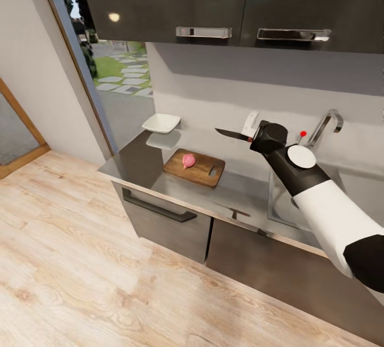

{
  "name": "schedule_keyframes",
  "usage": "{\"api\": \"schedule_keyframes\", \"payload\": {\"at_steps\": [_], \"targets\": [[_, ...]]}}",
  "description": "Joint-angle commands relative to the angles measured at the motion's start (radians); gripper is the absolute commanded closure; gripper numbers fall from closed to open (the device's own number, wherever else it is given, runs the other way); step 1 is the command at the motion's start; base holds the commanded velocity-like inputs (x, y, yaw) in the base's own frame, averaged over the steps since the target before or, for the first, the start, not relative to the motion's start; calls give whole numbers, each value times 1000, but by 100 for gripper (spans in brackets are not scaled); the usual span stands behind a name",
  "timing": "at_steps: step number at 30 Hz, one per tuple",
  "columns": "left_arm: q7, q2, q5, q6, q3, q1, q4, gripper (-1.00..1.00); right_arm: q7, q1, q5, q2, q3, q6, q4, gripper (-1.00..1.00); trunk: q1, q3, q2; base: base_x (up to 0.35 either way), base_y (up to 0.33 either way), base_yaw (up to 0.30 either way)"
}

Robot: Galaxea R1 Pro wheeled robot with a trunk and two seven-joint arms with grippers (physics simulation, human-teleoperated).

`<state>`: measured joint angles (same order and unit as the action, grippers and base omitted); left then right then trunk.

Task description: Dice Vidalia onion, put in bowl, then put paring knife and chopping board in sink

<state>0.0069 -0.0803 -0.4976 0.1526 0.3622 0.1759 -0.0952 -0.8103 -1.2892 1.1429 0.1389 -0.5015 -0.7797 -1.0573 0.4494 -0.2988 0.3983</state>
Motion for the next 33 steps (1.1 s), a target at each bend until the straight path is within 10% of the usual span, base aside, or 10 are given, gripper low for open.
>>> {"api": "schedule_keyframes", "payload": {"at_steps": [1,15,20,33], "targets": [[1,0,-9,4,9,1,0,-100,-10,0,11,1,-6,-3,-1,100,1,0,2,0,0,0],[1,-1,-9,7,10,1,2,-100,64,24,18,-27,-20,-100,5,100,1,13,2,0,0,12],[1,-12,-9,7,34,1,2,-100,278,91,9,-39,-57,-104,14,100,1,13,2,73,57,0],[1,-12,-9,7,111,1,2,-100,304,153,7,-74,-60,-105,17,100,1,21,2,169,136,-114]]}}
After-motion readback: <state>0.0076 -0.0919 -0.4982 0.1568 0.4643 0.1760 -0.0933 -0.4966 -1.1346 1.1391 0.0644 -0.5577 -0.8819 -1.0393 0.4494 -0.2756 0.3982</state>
